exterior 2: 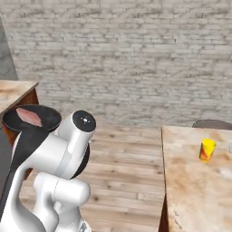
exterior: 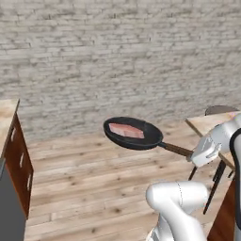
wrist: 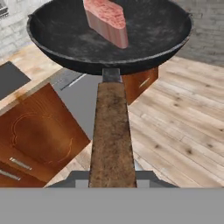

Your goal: Pick up the pan with the steak in it and place it on the dining table. Then place the steak on the plate.

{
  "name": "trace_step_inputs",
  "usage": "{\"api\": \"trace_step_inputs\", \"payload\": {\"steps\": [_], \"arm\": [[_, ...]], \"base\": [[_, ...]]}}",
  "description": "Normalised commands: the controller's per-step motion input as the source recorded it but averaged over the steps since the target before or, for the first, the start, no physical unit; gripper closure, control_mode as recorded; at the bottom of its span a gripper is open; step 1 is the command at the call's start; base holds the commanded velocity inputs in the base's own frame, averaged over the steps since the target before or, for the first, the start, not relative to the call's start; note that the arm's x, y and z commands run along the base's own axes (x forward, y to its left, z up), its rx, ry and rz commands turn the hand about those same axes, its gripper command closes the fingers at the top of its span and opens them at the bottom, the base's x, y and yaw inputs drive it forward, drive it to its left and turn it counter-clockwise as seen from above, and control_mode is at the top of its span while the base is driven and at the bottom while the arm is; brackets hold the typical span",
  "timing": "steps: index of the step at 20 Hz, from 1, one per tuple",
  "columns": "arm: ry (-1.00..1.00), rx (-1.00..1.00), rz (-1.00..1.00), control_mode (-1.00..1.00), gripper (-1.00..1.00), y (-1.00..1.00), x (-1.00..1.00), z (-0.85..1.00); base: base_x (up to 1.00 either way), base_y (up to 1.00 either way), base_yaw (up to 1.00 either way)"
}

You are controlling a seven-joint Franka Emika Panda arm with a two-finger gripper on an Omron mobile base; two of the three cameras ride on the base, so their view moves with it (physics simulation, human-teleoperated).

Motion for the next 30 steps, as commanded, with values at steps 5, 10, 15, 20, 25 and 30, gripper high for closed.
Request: {"api": "trace_step_inputs", "payload": {"steps": [5, 10, 15, 20, 25, 30], "arm": [[0.0, 0.0, 0.0, 1.0, 1.0, 0.0, 0.0, 0.0], [0.0, 0.0, 0.0, 1.0, 1.0, 0.0, 0.0, 0.0], [0.0, 0.0, 0.0, 1.0, 1.0, 0.0, 0.0, 0.0], [0.0, 0.0, 0.0, 1.0, 1.0, 0.0, 0.0, 0.0], [0.0, 0.0, 0.0, 1.0, 1.0, 0.0, 0.0, 0.0], [0.0, 0.0, 0.0, 1.0, 1.0, 0.0, 0.0, 0.0]], "base": [[1.0, 0.42, -0.03], [1.0, 0.35, -0.06], [1.0, 0.25, -0.1], [1.0, 0.24, -0.1], [1.0, 0.25, -0.1], [0.95, 0.33, -0.17]]}}
